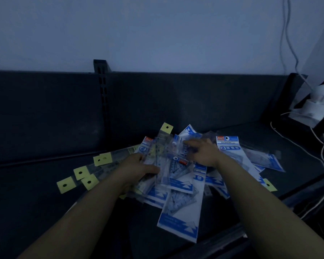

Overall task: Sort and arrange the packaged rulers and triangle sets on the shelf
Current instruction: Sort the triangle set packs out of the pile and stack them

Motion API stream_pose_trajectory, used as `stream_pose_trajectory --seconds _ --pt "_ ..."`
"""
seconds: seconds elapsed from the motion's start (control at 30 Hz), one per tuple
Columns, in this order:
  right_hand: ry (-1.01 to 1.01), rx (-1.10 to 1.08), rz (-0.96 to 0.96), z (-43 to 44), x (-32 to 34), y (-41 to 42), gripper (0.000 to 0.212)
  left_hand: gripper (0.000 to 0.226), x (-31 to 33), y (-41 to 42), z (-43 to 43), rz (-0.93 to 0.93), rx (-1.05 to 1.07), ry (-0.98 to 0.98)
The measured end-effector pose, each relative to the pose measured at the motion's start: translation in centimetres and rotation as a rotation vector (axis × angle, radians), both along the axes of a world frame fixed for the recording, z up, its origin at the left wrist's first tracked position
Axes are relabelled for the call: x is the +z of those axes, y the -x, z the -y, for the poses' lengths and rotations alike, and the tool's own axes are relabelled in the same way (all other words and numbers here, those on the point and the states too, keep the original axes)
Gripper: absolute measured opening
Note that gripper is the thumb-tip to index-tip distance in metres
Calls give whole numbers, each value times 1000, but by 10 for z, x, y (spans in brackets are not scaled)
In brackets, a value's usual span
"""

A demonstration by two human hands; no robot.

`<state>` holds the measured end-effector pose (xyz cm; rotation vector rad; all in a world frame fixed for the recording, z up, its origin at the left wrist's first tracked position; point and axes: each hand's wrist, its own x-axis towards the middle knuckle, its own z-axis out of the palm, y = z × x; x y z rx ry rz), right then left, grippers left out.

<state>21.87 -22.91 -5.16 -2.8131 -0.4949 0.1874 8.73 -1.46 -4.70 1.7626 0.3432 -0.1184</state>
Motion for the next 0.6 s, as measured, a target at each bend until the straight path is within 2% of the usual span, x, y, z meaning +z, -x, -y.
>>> stream_pose_trajectory --seconds 0.07,0.17,0.23,0.33,0.43,0.5,0.6 --pt "10 17 47 2 1 2 54 58 0 0 1 0 8 20" --pt "3 145 227 7 -2 6 34 56 -1 0 0 -4 3 37" --pt "-177 180 242 11 -6 8 24 50 -1 0 -1 -5 -11 39" --pt "-541 24 143 15 4 25 21 34 -1 -2 -2 -6 -25 24" --pt "-724 20 134 18 16 49 23 32 -1 -3 -2 -4 -26 2" --pt "-719 86 62 14 21 70 28 29 -1 -4 -3 -5 -31 -3" --pt "-604 185 -31 9 13 92 33 25 0 -1 1 25 -32 -39"
